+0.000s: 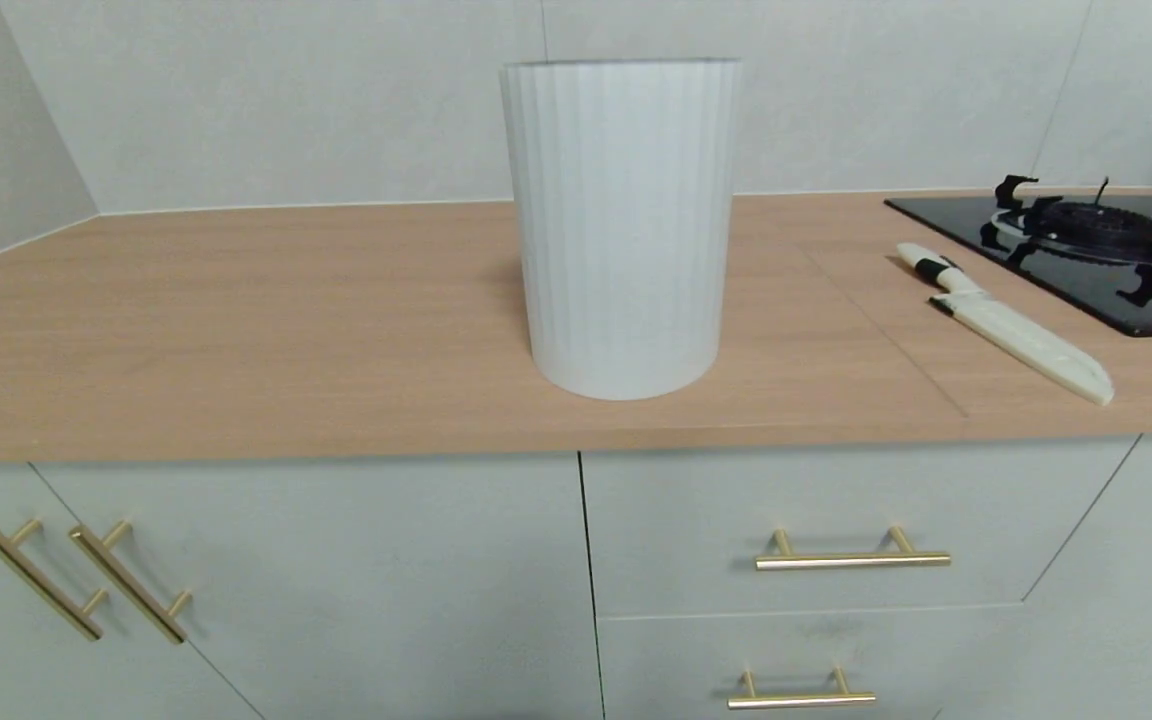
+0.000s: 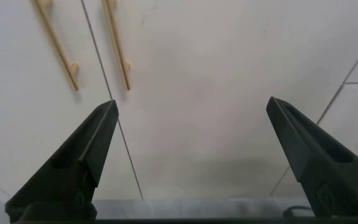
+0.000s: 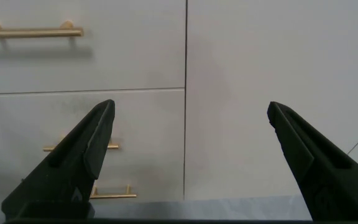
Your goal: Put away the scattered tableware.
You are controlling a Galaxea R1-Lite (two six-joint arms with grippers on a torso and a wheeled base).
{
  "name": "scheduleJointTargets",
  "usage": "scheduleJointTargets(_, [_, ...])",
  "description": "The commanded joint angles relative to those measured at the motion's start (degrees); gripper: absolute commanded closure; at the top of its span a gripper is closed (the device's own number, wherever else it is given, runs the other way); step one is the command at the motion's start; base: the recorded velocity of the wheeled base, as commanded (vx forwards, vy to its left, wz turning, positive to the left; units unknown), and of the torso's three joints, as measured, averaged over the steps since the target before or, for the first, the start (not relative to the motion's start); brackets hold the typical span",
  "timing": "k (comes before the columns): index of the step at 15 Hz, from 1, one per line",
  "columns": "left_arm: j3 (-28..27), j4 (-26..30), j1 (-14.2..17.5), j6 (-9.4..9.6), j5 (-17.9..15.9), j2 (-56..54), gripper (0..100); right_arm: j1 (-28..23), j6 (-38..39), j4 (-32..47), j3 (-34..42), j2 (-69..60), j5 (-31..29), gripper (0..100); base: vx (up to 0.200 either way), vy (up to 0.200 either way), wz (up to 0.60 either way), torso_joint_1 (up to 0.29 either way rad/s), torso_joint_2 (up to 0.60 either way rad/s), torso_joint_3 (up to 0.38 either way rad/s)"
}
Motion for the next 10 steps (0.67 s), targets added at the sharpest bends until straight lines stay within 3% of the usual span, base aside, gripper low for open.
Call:
scheduleJointTargets(1, [0.01, 0.09, -0.04, -0.04, 0.0, 0.0, 0, 0.0, 0.05, -0.02, 0.0, 0.07, 0.03, 0, 0.0, 0.0, 0.0, 0.046, -0.57, -0.354])
scheduleJointTargets(10, [0.01, 0.09, 0.05, -0.04, 0.0, 0.0, 0, 0.0, -0.04, -0.02, 0.0, 0.07, -0.06, 0, 0.0, 0.0, 0.0, 0.134, -0.48, -0.327])
